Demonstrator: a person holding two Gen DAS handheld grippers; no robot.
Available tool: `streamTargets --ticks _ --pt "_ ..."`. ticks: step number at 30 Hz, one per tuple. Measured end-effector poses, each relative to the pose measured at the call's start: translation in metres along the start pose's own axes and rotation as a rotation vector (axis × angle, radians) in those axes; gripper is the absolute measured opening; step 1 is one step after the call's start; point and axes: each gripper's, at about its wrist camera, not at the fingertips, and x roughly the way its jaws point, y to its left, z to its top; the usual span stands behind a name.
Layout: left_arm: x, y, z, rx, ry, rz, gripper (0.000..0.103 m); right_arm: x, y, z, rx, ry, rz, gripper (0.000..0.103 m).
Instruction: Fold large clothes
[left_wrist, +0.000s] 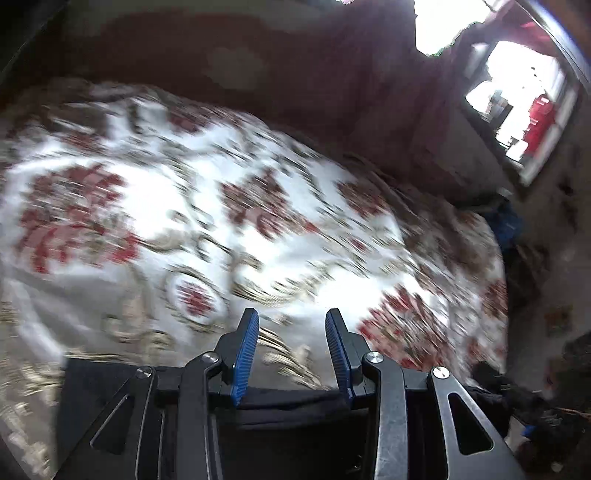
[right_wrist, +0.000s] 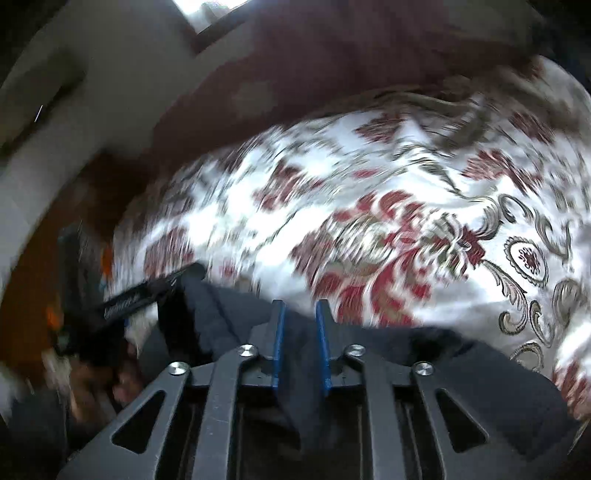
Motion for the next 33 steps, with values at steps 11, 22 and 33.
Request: streamTargets --ticks 11,22,33 --pt "-0.013 -0.01 -0.097 0.563 0.17 -0.165 0.025 0.004 0.036 -0.065 -0.436 0.236 -0.171 0.009" --pt "0.017 -0.029 -0.125 0.711 0.087 0.042 0.026 0.012 0.021 -0.076 -0.371 0.066 -0.169 0.007" --pt "-0.032 0.015 -0.097 0.334 0.058 -0.41 0.02 -0.012 0.009 -0.102 -0.313 -0.086 -0.1 0.008"
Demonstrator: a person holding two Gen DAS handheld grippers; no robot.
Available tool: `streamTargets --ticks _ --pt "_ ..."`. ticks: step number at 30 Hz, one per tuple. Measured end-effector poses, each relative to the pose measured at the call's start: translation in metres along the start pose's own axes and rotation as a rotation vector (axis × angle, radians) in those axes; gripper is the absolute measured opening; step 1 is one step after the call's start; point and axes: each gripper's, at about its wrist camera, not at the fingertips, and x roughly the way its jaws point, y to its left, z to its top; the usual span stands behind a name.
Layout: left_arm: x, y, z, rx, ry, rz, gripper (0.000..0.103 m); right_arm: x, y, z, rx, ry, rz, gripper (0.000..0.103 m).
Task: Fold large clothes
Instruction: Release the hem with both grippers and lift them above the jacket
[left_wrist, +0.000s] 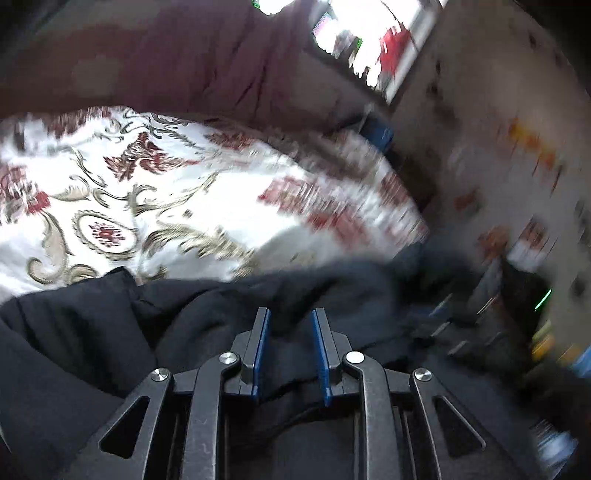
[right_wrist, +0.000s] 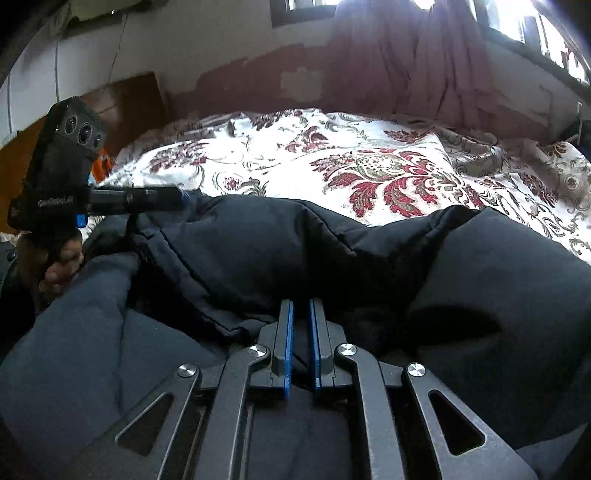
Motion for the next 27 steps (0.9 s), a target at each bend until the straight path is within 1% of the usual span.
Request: streamTargets --ticks 1,2,3,4,5,6,7,8,9,11,13,15,16,17,18,19,20,21,22,24,27 --pt "0.001 -0.004 0.003 -0.006 0.0 -0.029 0.02 -0.001 0.0 0.0 0.003 -0.008 0.002 0.008" --pt "0.005 -0.01 0.005 0.006 0.021 -0.057 0.02 -0.003 -0.002 -0.001 0.012 -0.015 0.008 0.008" --pt "0.013 -0.018 0.004 0.039 0.061 -0.068 0.02 -0.002 -0.002 -0.001 0.02 -0.015 0.011 0.008" --pt "0.023 -0.031 -0.001 0.104 0.114 -0.056 0.02 -0.003 -0.003 -0.002 0.032 -0.013 0.015 0.008" --pt "0.028 -0.04 -0.006 0.16 0.133 -0.028 0.021 -0.003 -0.003 -0.002 0.038 -0.016 0.012 0.008" --pt "0.03 -0.043 -0.01 0.183 0.139 -0.012 0.021 0.0 -0.001 -0.003 0.038 -0.013 0.0 0.008" --pt "0.033 -0.041 -0.011 0.174 0.149 -0.008 0.021 0.002 0.0 -0.004 0.036 -0.011 -0.011 0.008" --pt "0.034 -0.039 -0.013 0.161 0.152 0.0 0.025 0.006 -0.002 -0.005 0.044 -0.01 -0.012 0.008" --pt "0.036 -0.039 -0.016 0.167 0.151 0.013 0.025 0.009 -0.006 -0.006 0.061 -0.003 -0.004 0.007" --pt "0.042 -0.044 -0.023 0.21 0.147 0.05 0.025 0.013 -0.016 -0.006 0.104 0.006 0.029 0.006" --pt "0.05 -0.044 -0.026 0.224 0.131 0.082 0.026 0.01 -0.015 -0.007 0.107 -0.008 0.038 0.006" --pt "0.051 -0.046 -0.028 0.232 0.121 0.108 0.026 0.006 -0.008 -0.007 0.084 -0.018 0.018 0.006" --pt "0.048 -0.05 -0.029 0.243 0.113 0.129 0.026 0.003 -0.002 -0.005 0.06 -0.008 -0.009 0.007" --pt "0.044 -0.056 -0.031 0.265 0.101 0.168 0.029 -0.001 0.004 0.0 0.042 0.022 -0.043 0.008" --pt "0.043 -0.059 -0.029 0.276 0.093 0.198 0.037 -0.005 0.007 0.003 0.037 0.038 -0.061 0.014" --pt "0.039 -0.065 -0.028 0.28 0.081 0.269 0.044 -0.014 0.012 0.008 0.036 0.052 -0.083 0.02" --pt "0.035 -0.068 -0.026 0.262 0.073 0.328 0.055 -0.023 0.016 0.009 0.039 0.051 -0.085 0.04" --pt "0.029 -0.069 -0.023 0.222 0.064 0.361 0.056 -0.036 0.02 0.011 0.04 0.047 -0.094 0.063" --pt "0.022 -0.07 -0.02 0.173 0.055 0.366 0.056 -0.044 0.022 0.011 0.034 0.041 -0.115 0.066" --pt "0.009 -0.07 -0.015 0.079 0.044 0.376 0.056 -0.064 0.025 0.011 0.02 0.026 -0.131 0.066" --pt "-0.011 -0.072 -0.011 -0.024 0.055 0.428 0.056 -0.1 0.026 0.01 0.059 0.001 -0.151 0.066"
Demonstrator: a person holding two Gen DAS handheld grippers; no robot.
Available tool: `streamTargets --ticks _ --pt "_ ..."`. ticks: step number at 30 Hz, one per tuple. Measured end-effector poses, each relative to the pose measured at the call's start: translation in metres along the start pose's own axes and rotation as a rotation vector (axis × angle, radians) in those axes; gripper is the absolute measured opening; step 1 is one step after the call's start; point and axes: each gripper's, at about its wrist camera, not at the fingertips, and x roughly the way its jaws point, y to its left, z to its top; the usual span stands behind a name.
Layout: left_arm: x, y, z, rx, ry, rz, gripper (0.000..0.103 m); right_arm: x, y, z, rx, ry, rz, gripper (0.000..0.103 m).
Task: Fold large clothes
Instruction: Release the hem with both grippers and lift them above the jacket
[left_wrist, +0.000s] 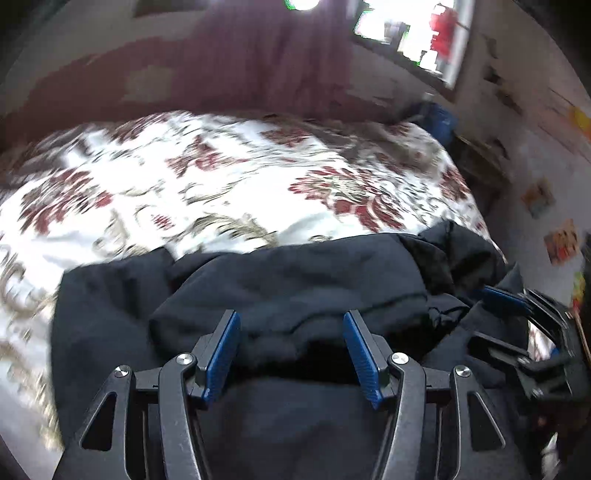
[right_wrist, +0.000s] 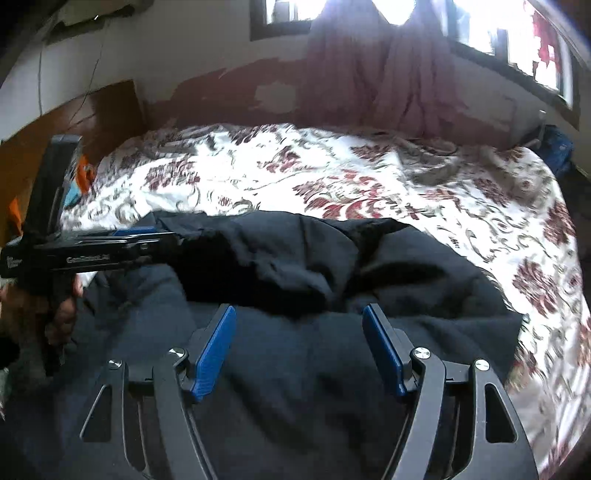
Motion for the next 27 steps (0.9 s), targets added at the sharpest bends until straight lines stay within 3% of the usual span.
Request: streamTargets --ticks 4,6,8,11,15,17,27 --pt "-0.04 0.004 -0.007 -0.086 -0.035 -0.013 0.06 -0.046 0.003 -0.005 0.016 -0.073 -0.016 0.068" --pt "-0.064 0.002 -0.015 -0.105 -0.077 -0.02 0.084 -0.067 0.005 -0.009 0.032 -0.11 -0.029 0.081" --pt "-0.09 -0.006 -0.02 -0.101 -0.137 -0.015 0.089 -0.09 0.006 -0.015 0.068 -0.151 -0.032 0.084" --pt "-0.124 -0.02 -0.029 -0.087 -0.165 -0.016 0.093 -0.123 0.011 -0.023 0.104 -0.198 -0.046 0.085" --pt "-0.168 -0.036 -0.045 -0.068 -0.196 0.013 0.099 -0.169 0.017 -0.04 0.152 -0.268 -0.053 0.098" --pt "-0.195 -0.044 -0.056 -0.054 -0.218 0.04 0.103 -0.187 0.021 -0.047 0.159 -0.291 -0.054 0.1" --pt "-0.308 -0.081 -0.113 0.011 -0.381 0.088 0.103 -0.287 0.064 -0.093 0.12 -0.408 -0.079 0.101"
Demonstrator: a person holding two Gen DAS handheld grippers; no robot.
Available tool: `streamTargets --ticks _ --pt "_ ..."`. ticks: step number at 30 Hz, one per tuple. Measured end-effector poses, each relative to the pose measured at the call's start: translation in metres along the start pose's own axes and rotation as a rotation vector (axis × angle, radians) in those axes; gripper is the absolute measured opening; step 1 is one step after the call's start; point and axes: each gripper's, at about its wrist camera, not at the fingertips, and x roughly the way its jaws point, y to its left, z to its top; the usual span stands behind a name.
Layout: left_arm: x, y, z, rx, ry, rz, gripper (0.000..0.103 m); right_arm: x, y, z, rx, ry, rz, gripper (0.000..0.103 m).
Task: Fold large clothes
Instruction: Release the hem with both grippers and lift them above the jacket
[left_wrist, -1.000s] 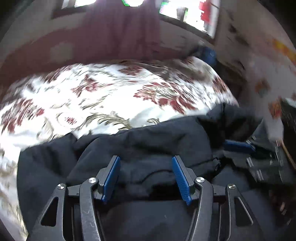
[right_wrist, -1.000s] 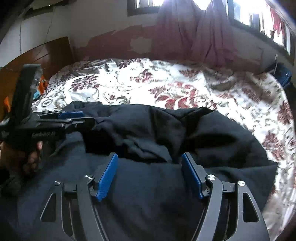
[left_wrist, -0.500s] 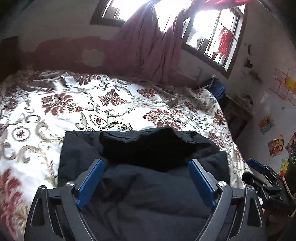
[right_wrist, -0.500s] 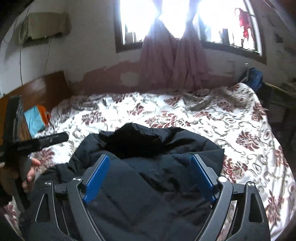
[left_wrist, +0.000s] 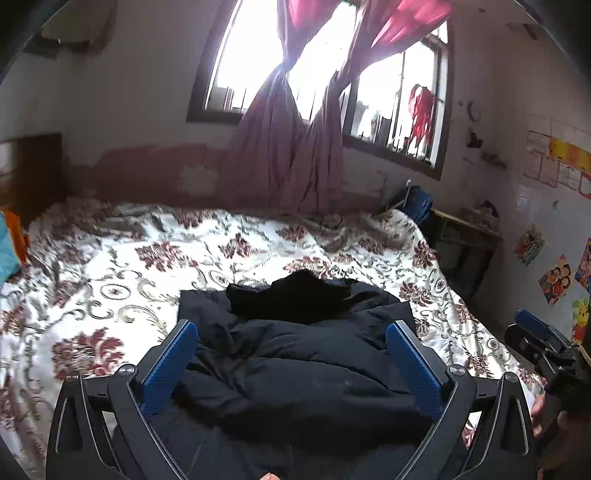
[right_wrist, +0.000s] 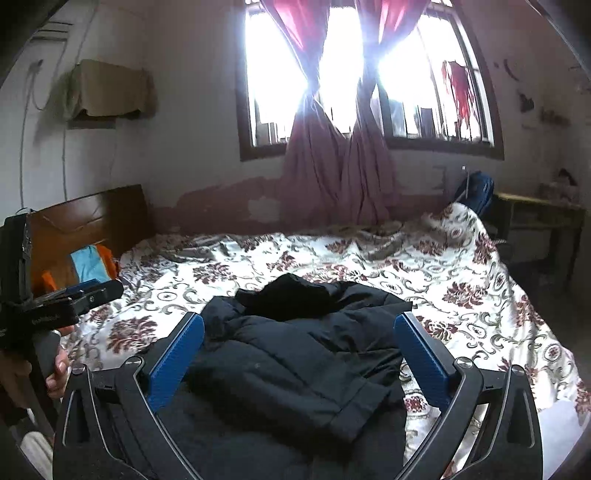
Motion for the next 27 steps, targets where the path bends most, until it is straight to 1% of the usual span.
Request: streamTargets --ticks 4,7,11,14,16,20,23,27 --pt "-0.044 -0.005 -0.012 0.023 -0.035 0.016 0.103 -0.042 0.017 -0.005 -0.023 -0.045 0.008 0.101" --pt "-0.071 -0.009 -0.022 0.046 -0.042 0.018 0.103 -0.07 0.027 -0.009 -0.026 -0.077 0.01 0.101" --pt "-0.11 -0.008 -0.035 0.029 -0.057 0.025 0.103 -0.097 0.036 -0.017 -0.003 -0.096 0.027 0.101" --pt "-0.134 -0.007 -0.042 0.016 -0.071 0.045 0.103 -0.113 0.044 -0.027 -0.009 -0.101 0.023 0.101" --pt "-0.144 -0.006 -0.046 0.012 -0.075 0.059 0.103 -0.123 0.048 -0.036 -0.021 -0.1 0.022 0.101" --pt "-0.164 -0.002 -0.058 0.013 -0.061 0.114 0.103 -0.135 0.059 -0.057 -0.05 -0.084 0.005 0.101" --pt "-0.173 0.0 -0.07 0.018 -0.033 0.147 0.103 -0.145 0.067 -0.069 -0.076 -0.077 -0.007 0.101" --pt "-0.181 0.008 -0.084 0.008 -0.022 0.156 0.103 -0.158 0.079 -0.081 -0.103 -0.072 -0.023 0.101"
